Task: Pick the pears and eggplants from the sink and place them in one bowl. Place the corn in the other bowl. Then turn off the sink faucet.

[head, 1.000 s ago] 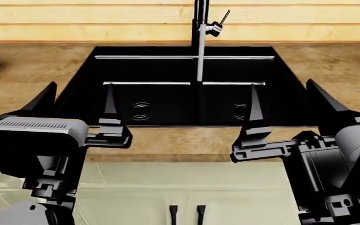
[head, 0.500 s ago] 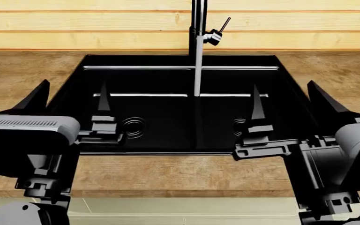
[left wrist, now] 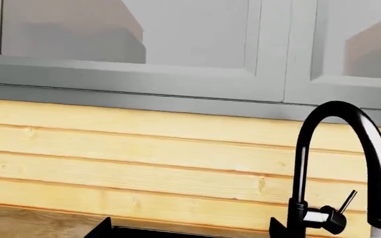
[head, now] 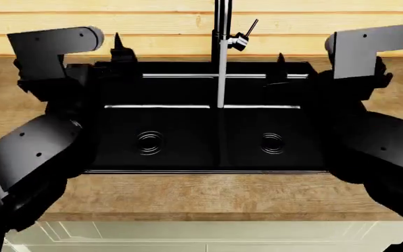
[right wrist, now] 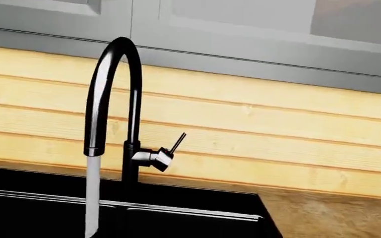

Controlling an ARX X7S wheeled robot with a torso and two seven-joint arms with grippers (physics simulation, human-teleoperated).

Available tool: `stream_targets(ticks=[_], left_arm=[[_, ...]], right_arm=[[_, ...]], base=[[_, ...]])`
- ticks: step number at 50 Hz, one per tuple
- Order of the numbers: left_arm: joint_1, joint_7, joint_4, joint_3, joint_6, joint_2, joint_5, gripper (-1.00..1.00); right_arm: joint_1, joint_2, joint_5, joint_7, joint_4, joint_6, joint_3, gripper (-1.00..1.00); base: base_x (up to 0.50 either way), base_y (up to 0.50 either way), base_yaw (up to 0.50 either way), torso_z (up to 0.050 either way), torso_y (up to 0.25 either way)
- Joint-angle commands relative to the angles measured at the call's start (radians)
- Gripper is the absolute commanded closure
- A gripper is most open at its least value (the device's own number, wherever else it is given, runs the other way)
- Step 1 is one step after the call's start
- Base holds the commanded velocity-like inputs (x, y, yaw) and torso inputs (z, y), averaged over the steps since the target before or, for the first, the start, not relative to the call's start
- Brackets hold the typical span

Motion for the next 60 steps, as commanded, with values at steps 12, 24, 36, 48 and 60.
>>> stream_targets(ticks=[12, 24, 36, 48, 60], left_arm=[[-0.324, 0.298, -0.893, 0.036, -0.045, 0.364, 0.017, -1.00], [-0.302, 0.281, -0.896, 0.031, -0.031, 0.354, 0.021, -1.00], [-0.311, 0.268, -0.858, 0.035, -0.041, 0.343, 0.025, -1.00], [-0.306, 0.252, -0.829, 0.033, -0.044, 0.328, 0.026, -1.00], [-0.299, 0.245, -0.820, 0.028, -0.039, 0.319, 0.026, -1.00]], right_arm=[[0.254, -0.567, -0.139, -0.474, 1.282, 0.016, -0.126, -1.00], [0.235, -0.595, -0.172, -0.499, 1.350, -0.025, -0.144, -1.00], [0.223, -0.566, -0.167, -0.481, 1.314, -0.027, -0.135, -1.00], [0.215, -0.565, -0.181, -0.479, 1.290, -0.010, -0.152, -1.00], [0.206, -0.597, -0.184, -0.522, 1.352, -0.029, -0.149, -1.00]], base=[[0.00, 0.00, 0.00, 0.000, 0.000], [0.19, 0.00, 0.00, 0.000, 0.000], [0.50, -0.11, 0.00, 0.000, 0.001], [0.50, -0.23, 0.00, 0.000, 0.001], [0.50, 0.09, 0.00, 0.000, 0.001]])
